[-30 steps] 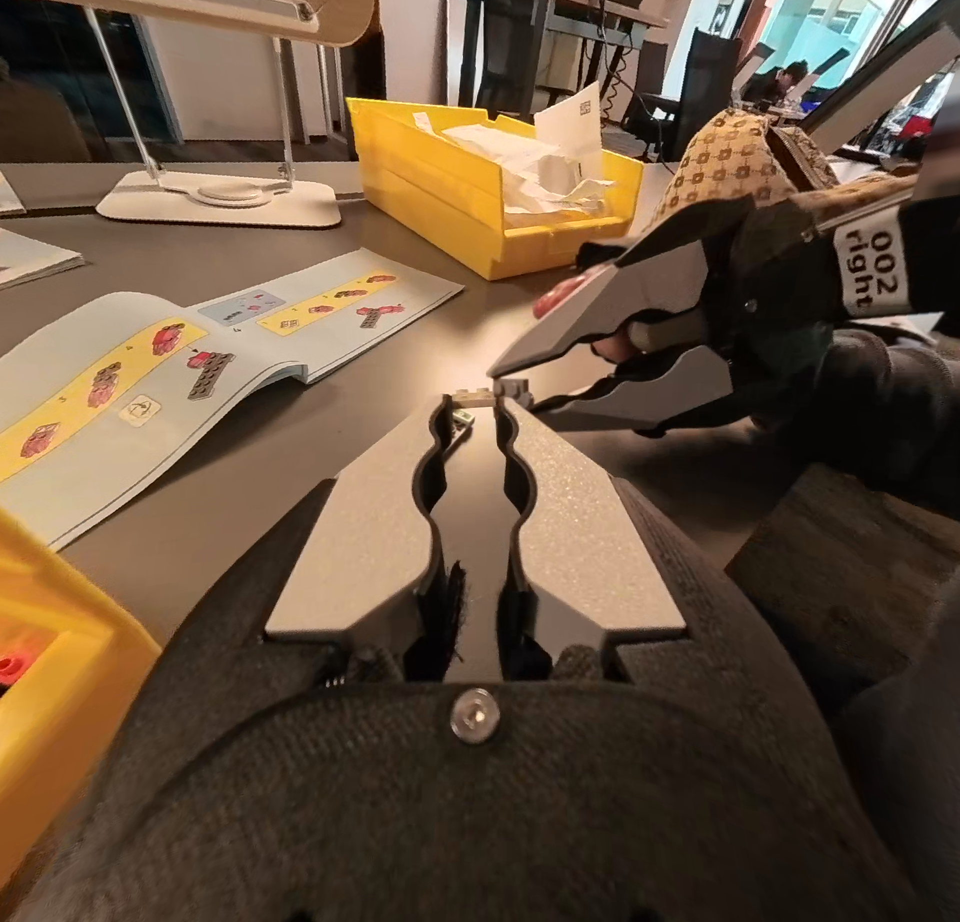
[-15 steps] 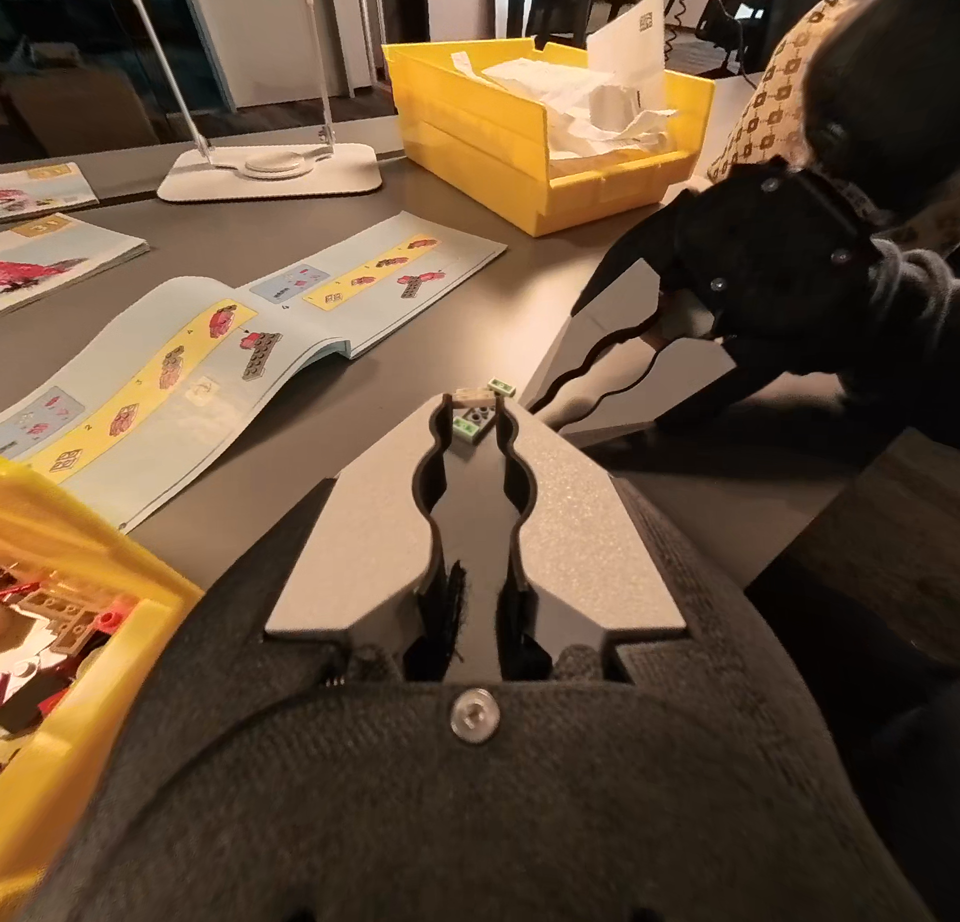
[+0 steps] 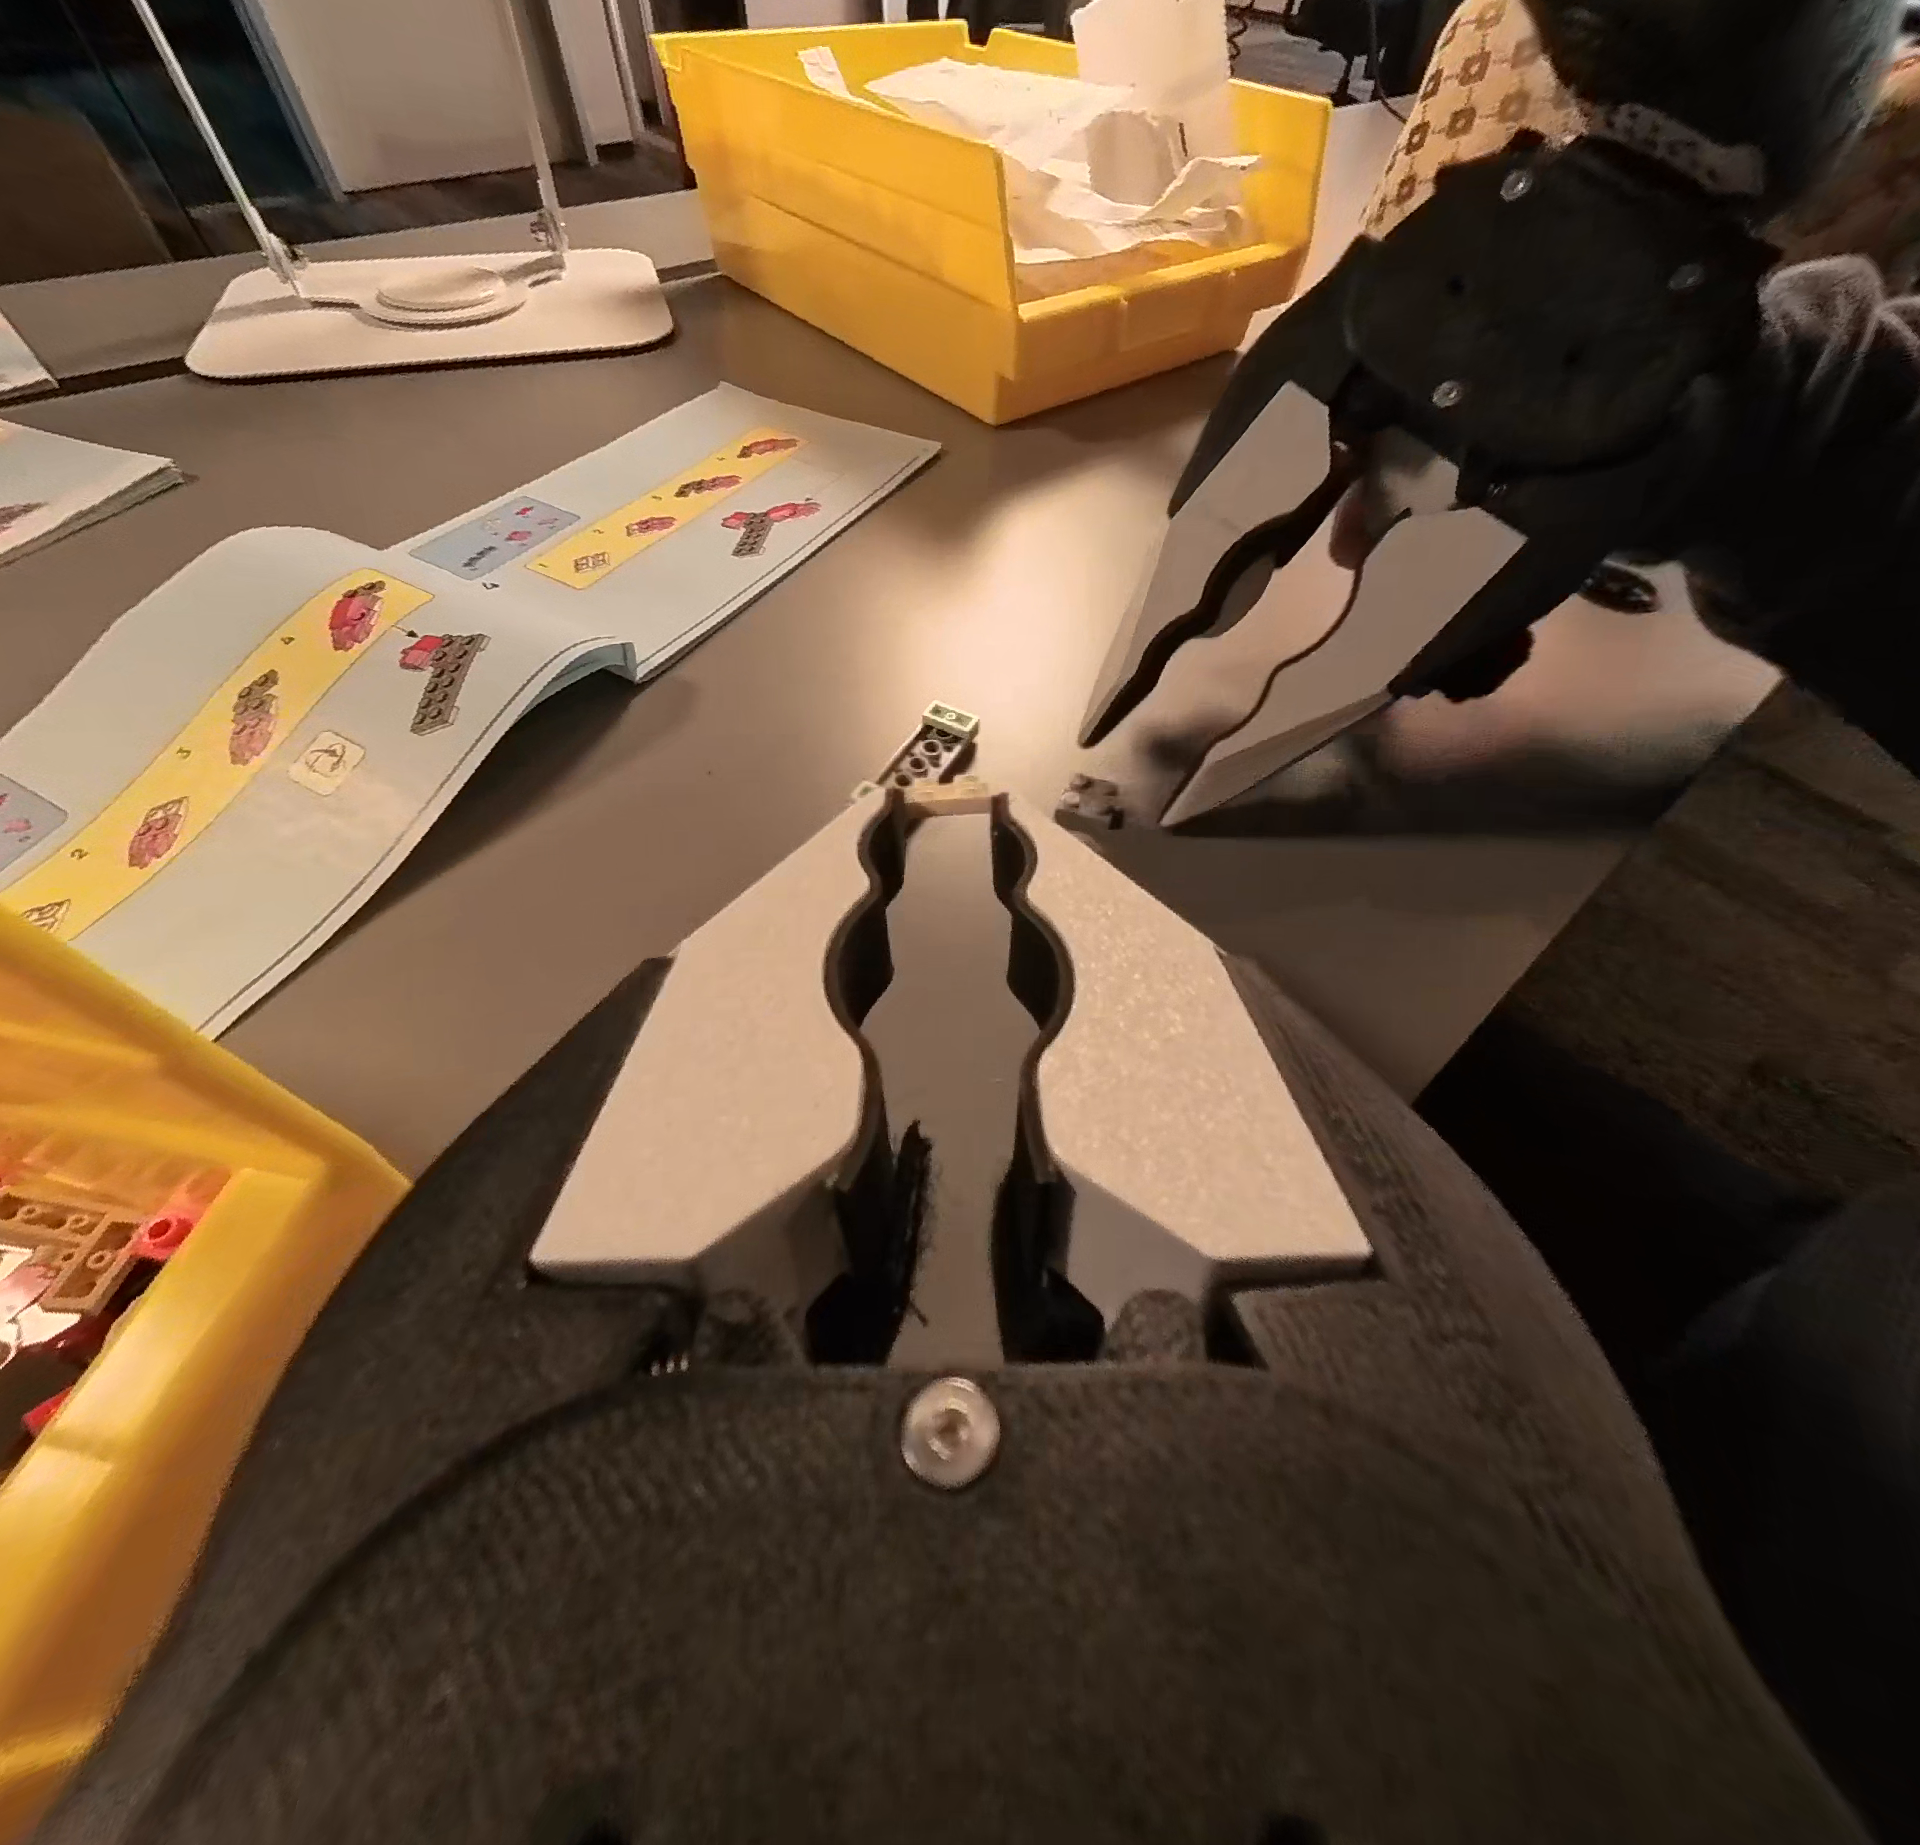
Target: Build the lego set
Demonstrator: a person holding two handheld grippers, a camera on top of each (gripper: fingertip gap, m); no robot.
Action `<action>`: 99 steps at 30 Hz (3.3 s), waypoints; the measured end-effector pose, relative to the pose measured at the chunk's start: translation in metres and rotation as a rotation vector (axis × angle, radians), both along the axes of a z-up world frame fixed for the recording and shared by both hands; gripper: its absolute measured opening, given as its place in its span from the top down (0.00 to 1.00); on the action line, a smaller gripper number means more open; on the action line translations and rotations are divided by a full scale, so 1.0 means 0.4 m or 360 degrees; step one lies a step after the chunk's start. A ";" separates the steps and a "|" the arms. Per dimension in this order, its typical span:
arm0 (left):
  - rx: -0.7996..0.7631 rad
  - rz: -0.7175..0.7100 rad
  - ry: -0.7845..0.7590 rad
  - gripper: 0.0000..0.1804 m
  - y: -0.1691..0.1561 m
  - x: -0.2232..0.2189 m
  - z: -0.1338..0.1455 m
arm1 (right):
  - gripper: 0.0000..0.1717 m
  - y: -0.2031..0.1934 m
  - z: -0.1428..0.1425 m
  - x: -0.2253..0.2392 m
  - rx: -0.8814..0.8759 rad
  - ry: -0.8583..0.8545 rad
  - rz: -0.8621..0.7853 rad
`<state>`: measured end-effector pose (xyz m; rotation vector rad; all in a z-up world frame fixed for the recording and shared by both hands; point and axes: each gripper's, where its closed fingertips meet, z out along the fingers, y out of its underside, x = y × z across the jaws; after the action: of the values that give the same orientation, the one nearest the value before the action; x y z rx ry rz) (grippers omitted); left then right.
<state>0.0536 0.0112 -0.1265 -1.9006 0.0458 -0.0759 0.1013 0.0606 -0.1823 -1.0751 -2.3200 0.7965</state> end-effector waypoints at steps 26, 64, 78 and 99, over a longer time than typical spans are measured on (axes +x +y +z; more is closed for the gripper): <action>0.0424 -0.0421 -0.0222 0.92 -0.026 0.071 0.093 | 0.90 -0.039 0.091 -0.039 -0.0507 0.0101 0.0525; -0.0467 -0.0478 -0.0113 0.92 0.051 0.102 -0.104 | 0.90 -0.073 0.030 -0.019 -0.0622 -0.0084 0.0470; -0.0512 -0.0498 -0.0103 0.92 0.059 0.110 -0.115 | 0.90 -0.065 -0.001 -0.016 -0.0414 -0.0092 0.0423; -0.0499 -0.0385 -0.0002 0.92 0.037 0.077 -0.119 | 0.81 -0.037 0.001 0.008 -0.0448 -0.0046 -0.0395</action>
<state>0.0845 0.0261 -0.1740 -2.2006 0.2772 -0.2618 0.1047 0.0460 -0.1820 -1.4694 -2.0829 1.0324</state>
